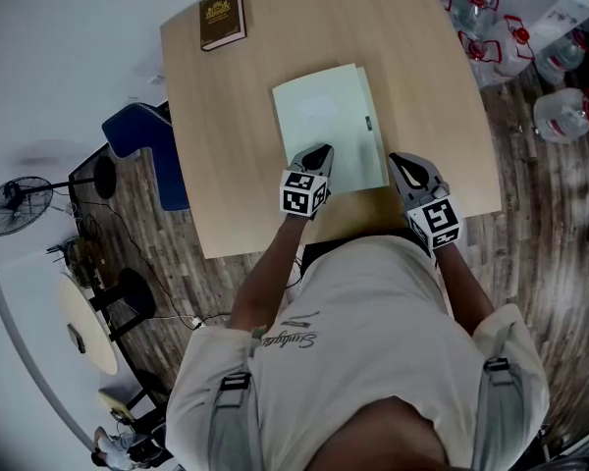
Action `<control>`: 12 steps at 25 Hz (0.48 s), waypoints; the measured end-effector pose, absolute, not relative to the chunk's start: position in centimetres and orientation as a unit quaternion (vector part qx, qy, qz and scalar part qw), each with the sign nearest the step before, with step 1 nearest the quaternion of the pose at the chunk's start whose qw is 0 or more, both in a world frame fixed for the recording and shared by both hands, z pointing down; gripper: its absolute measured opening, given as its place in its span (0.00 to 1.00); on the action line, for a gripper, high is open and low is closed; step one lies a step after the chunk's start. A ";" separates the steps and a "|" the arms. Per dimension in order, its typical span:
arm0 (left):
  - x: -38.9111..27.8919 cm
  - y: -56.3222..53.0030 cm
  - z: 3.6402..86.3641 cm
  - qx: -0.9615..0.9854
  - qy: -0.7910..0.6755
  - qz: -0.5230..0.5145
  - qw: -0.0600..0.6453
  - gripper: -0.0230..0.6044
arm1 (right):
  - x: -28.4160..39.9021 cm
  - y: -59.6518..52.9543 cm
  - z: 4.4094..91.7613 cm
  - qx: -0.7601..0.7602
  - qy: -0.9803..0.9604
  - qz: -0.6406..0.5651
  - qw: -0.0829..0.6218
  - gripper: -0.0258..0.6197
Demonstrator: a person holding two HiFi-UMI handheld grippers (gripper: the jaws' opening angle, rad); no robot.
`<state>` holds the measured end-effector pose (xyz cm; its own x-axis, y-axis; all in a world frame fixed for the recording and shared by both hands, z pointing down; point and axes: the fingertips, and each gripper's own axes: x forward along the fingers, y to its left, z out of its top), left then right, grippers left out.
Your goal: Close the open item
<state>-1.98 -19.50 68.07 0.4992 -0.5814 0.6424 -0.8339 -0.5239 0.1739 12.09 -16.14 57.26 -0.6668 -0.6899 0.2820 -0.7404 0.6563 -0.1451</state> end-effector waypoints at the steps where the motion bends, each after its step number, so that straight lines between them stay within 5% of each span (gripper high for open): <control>1: -1.9 -19.5 68.2 0.832 -0.422 0.269 0.238 0.08 | 12.0 -16.2 57.3 0.395 -0.905 0.124 0.101 0.03; 12: -0.2 -18.8 69.9 0.834 -0.391 0.327 0.212 0.08 | 12.7 -15.6 57.9 0.404 -0.899 0.129 0.105 0.03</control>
